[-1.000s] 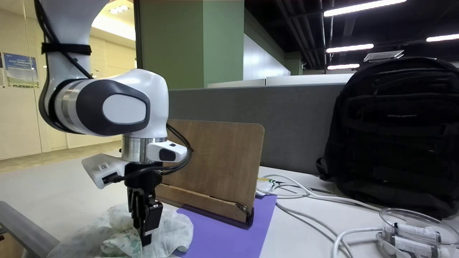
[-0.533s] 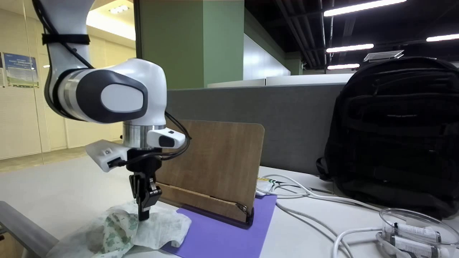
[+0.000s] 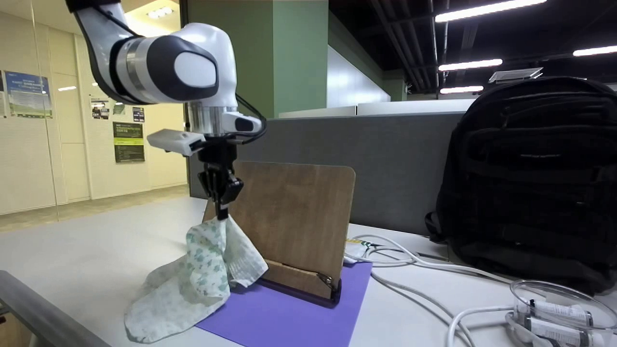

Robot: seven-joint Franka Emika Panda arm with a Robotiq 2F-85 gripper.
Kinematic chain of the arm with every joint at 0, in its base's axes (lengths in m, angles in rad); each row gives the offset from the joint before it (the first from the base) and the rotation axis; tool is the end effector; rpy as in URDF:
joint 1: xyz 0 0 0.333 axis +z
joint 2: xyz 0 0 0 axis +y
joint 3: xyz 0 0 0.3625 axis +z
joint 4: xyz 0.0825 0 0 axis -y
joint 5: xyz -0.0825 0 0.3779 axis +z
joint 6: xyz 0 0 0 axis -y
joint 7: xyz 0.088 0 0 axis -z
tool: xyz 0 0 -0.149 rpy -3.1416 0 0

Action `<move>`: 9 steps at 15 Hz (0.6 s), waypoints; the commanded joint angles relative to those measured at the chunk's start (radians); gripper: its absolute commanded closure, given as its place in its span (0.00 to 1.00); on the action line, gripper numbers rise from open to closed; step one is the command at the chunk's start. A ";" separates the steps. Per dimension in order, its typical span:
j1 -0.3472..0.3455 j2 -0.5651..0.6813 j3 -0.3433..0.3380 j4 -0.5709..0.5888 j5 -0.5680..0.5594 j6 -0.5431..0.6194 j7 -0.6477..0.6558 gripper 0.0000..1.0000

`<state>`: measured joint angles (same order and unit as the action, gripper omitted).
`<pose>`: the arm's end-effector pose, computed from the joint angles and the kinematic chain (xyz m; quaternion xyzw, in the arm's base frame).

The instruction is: Put the cloth on the wooden board

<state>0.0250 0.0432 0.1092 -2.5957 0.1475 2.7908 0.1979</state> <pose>0.4581 0.0575 0.2662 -0.9917 0.0989 -0.0692 0.0449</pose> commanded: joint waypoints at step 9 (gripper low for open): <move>0.015 -0.035 -0.024 0.361 -0.170 -0.061 0.090 1.00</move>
<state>0.0430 -0.0233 0.0997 -2.3391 0.0496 2.7643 0.2244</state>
